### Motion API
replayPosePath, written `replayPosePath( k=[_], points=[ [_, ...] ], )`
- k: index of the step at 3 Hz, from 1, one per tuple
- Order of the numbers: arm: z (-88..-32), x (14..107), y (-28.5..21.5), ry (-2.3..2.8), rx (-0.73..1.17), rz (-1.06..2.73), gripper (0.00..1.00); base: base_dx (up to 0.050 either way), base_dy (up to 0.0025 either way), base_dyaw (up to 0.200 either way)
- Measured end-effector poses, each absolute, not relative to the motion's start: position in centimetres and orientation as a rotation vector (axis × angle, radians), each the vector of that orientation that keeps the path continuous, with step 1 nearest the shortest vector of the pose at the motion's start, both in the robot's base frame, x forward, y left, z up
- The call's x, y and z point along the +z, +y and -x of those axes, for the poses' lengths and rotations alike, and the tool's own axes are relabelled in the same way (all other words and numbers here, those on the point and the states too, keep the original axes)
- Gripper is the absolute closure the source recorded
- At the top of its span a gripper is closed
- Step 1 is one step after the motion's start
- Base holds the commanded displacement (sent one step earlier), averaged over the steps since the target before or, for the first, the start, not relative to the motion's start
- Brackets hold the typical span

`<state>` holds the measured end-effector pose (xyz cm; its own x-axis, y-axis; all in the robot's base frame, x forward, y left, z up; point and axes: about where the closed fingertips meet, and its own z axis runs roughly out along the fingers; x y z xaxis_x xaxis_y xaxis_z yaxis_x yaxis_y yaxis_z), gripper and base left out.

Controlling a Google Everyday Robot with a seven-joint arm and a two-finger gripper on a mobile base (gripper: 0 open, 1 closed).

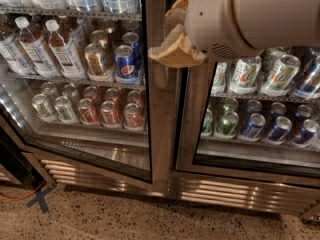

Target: Open left fridge door

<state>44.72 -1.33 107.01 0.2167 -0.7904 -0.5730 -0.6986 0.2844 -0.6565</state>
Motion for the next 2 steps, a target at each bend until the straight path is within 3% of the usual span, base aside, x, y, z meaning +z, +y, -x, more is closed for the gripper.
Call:
replayPosePath(
  k=[1,2],
  points=[
    [-44.72,107.01,-1.33,1.508,-0.11,1.441,1.0,0.0,0.0,0.0],
    [-44.72,107.01,-1.33,1.508,-0.11,1.441,1.0,-0.05,0.0,0.0]
  ],
)
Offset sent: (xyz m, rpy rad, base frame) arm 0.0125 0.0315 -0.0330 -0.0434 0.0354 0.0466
